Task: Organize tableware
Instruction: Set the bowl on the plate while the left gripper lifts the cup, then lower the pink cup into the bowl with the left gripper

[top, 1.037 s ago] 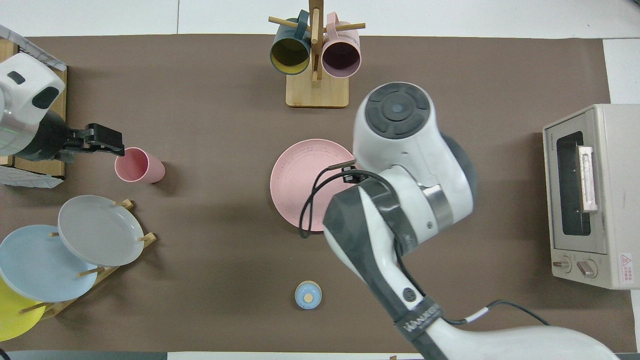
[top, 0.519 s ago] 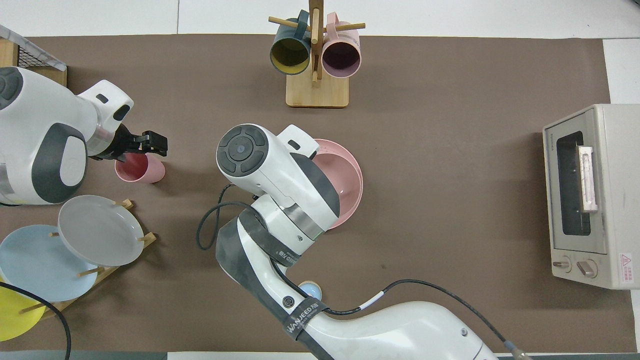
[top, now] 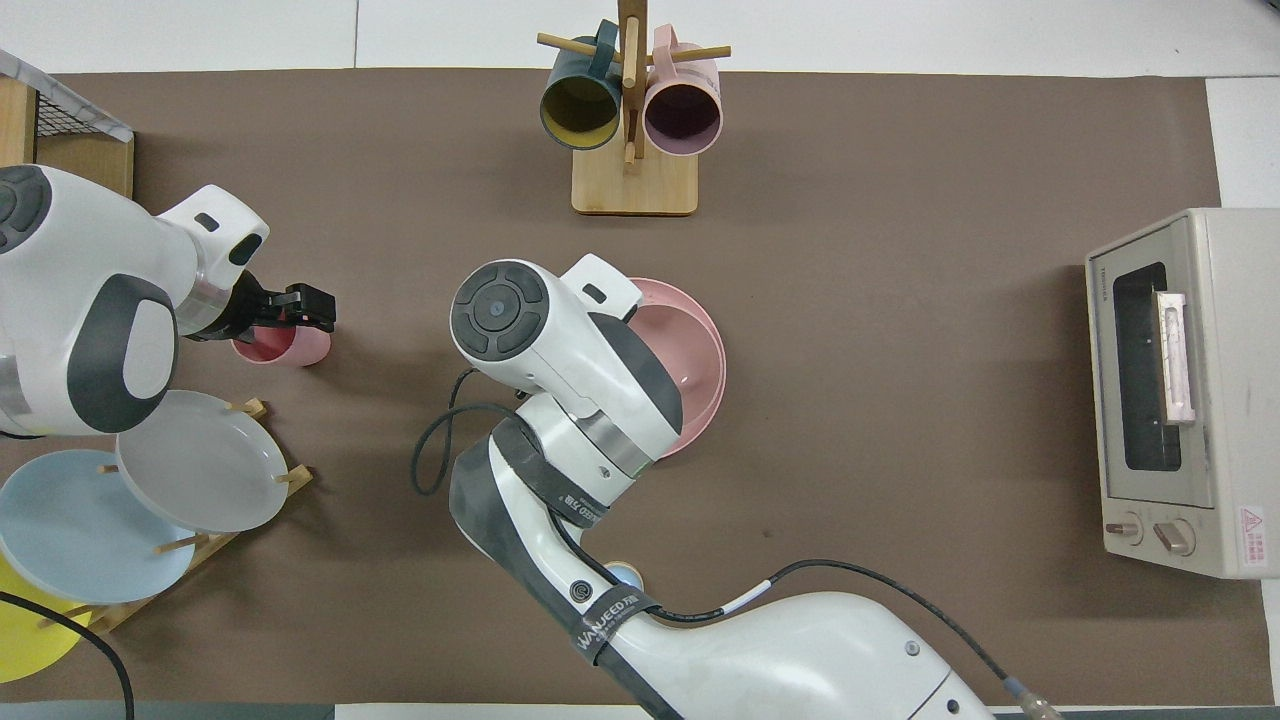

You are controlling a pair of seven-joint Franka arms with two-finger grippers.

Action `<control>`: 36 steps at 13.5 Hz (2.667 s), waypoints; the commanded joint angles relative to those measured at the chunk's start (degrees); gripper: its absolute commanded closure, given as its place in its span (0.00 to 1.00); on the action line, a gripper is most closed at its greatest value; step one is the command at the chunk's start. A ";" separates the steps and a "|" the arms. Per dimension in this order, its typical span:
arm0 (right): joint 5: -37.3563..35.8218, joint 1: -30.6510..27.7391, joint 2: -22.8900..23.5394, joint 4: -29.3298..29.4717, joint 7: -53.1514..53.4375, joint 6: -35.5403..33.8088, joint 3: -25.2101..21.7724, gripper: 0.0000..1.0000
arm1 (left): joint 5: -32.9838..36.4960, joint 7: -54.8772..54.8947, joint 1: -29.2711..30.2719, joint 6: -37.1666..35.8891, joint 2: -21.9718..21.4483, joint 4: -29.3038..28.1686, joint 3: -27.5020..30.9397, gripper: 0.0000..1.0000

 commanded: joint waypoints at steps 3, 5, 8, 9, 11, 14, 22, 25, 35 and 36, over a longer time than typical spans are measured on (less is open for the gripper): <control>-0.66 0.80 -0.65 -1.14 2.44 2.31 0.51 1.00 | -0.82 0.59 -0.49 4.78 -1.91 -4.61 0.17 0.51; -0.48 0.97 -0.65 -1.93 2.44 3.63 0.60 1.00 | -0.82 1.20 -0.49 4.69 -2.00 -4.60 0.26 1.00; -0.31 0.88 -0.65 -2.81 2.44 5.03 0.60 1.00 | -0.82 1.47 -0.49 4.87 -1.91 -4.52 0.34 1.00; -0.22 0.80 -0.65 -3.42 2.44 6.17 0.68 0.85 | -0.82 1.47 -0.40 4.87 -1.91 -4.26 0.34 1.00; -0.05 0.88 -0.91 -2.47 2.53 5.40 0.68 0.57 | -0.82 1.47 -0.40 4.43 -1.65 -3.73 0.34 1.00; -0.13 -0.34 -2.13 -2.11 1.74 4.52 0.60 0.08 | -0.82 1.30 -0.57 -2.65 -1.12 3.01 0.17 1.00; 0.22 -17.99 -18.91 -3.86 -14.23 -15.75 0.42 0.00 | -2.66 -14.91 -11.09 -28.87 1.94 28.77 -0.01 1.00; 0.48 -27.04 -25.32 -4.22 -26.08 -22.45 0.51 0.00 | -3.98 -27.50 -20.23 -27.48 3.45 31.52 -0.01 1.00; 0.39 -33.73 -33.70 -12.57 -31.66 -25.46 -3.45 0.00 | -2.75 -43.70 -34.67 -17.82 18.47 37.93 0.34 1.00; 0.05 -34.35 -33.17 -11.26 -34.36 -24.59 -3.45 0.00 | -2.49 -43.79 -34.76 -17.02 19.18 37.85 0.34 1.00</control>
